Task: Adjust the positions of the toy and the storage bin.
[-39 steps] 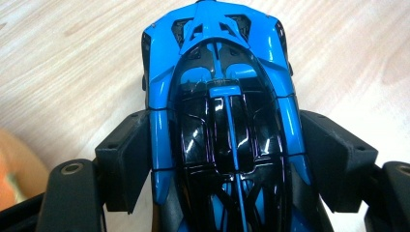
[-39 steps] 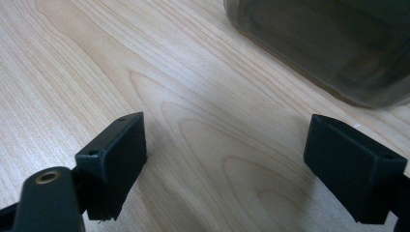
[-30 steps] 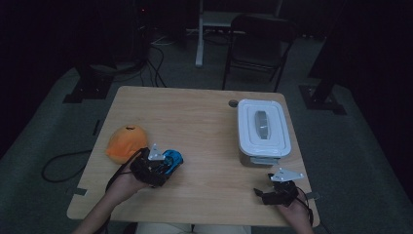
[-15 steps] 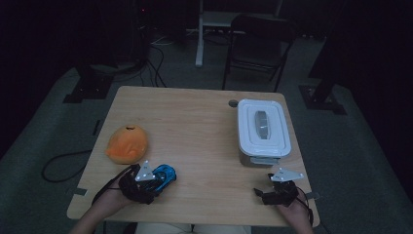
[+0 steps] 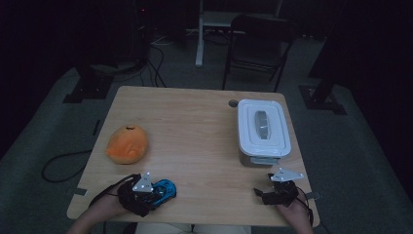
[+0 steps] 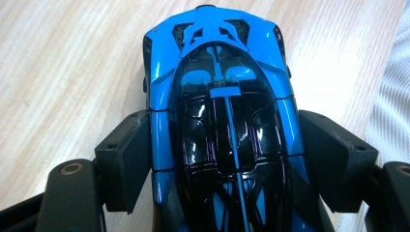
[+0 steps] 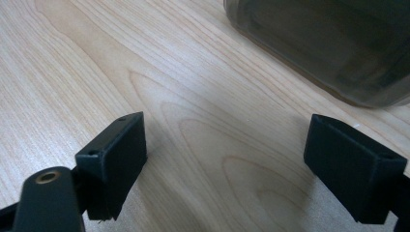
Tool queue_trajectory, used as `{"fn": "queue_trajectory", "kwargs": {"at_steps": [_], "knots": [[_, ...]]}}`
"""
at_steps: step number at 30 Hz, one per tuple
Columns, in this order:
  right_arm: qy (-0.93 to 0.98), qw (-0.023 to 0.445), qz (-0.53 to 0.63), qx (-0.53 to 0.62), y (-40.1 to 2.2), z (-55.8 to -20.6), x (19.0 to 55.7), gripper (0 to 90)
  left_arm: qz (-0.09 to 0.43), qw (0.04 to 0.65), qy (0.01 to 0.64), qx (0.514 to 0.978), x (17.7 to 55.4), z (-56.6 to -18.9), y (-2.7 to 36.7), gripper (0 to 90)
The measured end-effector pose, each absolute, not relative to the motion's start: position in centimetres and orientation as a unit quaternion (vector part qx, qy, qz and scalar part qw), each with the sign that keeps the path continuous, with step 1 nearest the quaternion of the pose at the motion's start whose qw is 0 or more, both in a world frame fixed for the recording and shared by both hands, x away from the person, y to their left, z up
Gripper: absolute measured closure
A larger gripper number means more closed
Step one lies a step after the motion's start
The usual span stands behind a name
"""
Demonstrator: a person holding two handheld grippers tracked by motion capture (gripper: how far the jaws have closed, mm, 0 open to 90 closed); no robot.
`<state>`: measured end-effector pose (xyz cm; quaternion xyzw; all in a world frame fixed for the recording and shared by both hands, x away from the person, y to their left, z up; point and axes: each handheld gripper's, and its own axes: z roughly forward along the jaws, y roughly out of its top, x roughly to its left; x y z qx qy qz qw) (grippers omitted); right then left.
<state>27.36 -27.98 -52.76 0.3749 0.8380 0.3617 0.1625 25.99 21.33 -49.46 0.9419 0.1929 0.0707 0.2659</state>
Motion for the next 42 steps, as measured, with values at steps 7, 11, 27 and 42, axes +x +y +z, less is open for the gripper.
{"fn": "queue_trajectory", "kwargs": {"at_steps": [7,11,27,42], "knots": [[0.838,0.162,0.362,0.375,-28.0,-52.8,27.4,14.9,0.041,0.291,0.193,0.936,26.7,-50.4,22.3,24.8],[0.838,0.163,0.362,0.375,-28.0,-52.8,27.4,14.9,0.043,0.286,0.187,0.939,26.7,-50.4,22.2,24.2],[0.838,0.163,0.362,0.375,-28.0,-52.8,27.4,14.9,0.082,0.322,0.228,0.915,26.7,-46.4,23.5,23.9],[0.838,0.163,0.362,0.376,-28.0,-52.8,27.4,14.9,0.216,0.351,0.419,0.809,30.7,-42.7,27.9,12.4]]}}
